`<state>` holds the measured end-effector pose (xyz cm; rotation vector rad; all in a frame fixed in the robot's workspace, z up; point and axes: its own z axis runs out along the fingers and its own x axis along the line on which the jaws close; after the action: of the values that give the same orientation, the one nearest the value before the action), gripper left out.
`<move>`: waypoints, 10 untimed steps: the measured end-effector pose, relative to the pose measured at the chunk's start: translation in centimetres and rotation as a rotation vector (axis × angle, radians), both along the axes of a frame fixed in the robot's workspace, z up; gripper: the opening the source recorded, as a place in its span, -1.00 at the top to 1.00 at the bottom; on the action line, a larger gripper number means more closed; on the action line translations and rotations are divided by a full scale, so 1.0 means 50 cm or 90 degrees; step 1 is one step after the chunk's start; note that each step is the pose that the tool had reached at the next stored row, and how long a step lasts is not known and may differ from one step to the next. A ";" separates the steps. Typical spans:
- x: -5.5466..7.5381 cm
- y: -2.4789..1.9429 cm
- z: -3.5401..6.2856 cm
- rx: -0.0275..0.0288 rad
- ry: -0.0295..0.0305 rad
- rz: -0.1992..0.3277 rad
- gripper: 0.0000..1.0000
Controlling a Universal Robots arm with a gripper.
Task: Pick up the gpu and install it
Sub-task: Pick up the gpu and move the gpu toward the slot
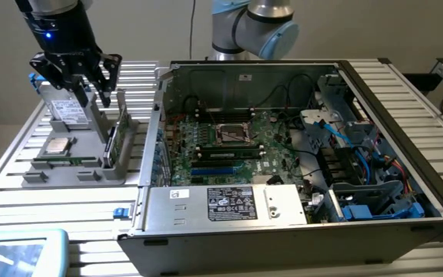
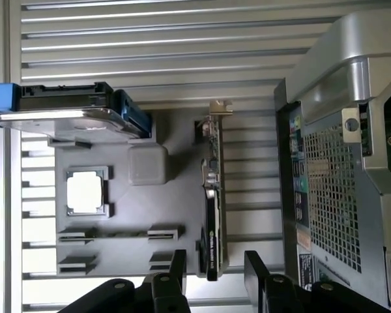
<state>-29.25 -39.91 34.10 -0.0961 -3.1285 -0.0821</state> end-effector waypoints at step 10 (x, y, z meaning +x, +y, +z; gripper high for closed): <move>0.000 -0.0045 -0.033 0.0074 0.0016 -0.004 0.04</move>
<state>-29.26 -40.14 32.48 -0.1068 -3.1249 -0.1002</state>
